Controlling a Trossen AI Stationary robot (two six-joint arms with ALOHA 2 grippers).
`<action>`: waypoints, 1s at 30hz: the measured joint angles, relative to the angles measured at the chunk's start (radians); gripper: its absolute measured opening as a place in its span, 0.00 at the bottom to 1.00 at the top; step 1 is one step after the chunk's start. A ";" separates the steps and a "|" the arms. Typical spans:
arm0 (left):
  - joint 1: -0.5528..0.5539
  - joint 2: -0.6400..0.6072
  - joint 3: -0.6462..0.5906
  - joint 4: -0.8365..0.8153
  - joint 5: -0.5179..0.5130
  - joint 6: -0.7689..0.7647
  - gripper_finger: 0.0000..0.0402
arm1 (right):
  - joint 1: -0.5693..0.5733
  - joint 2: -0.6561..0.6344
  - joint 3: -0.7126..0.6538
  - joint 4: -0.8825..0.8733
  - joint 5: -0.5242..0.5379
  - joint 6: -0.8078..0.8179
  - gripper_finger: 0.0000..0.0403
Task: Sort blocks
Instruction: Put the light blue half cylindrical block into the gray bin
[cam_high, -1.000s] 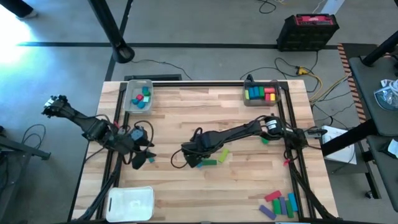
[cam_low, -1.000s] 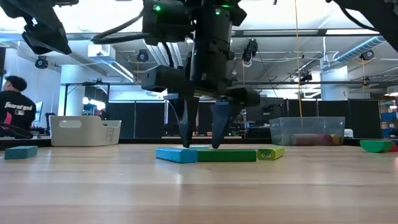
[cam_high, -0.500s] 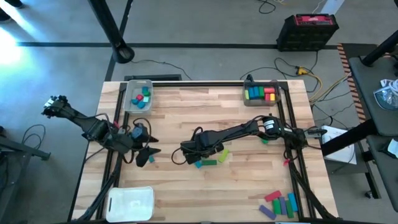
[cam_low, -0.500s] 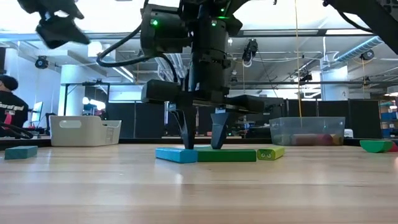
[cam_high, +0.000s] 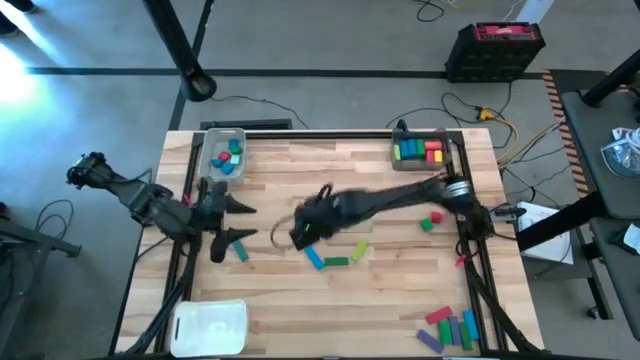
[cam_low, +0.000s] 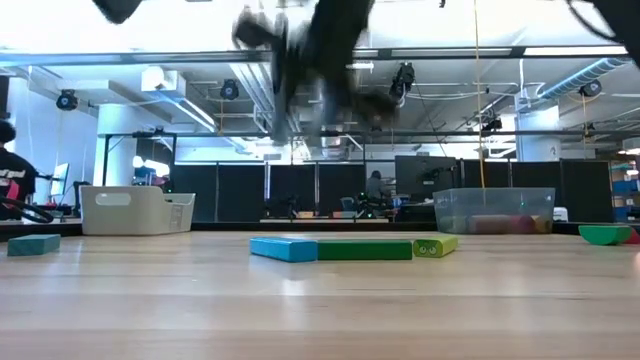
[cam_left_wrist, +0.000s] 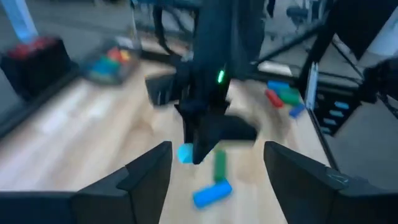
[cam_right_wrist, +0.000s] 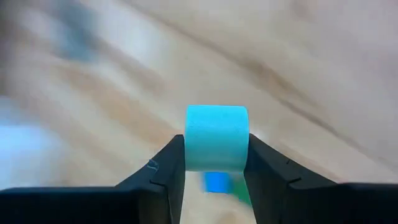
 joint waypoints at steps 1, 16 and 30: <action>0.002 -0.002 0.021 0.001 -0.016 0.032 0.61 | -0.008 -0.042 0.002 0.025 0.001 -0.018 0.30; 0.026 0.208 0.327 0.045 -0.156 0.534 0.84 | -0.064 -0.308 -0.002 0.546 -0.119 -0.174 0.30; 0.088 0.384 0.505 0.117 -0.146 0.698 0.80 | -0.044 -0.298 0.000 0.785 -0.211 -0.175 0.30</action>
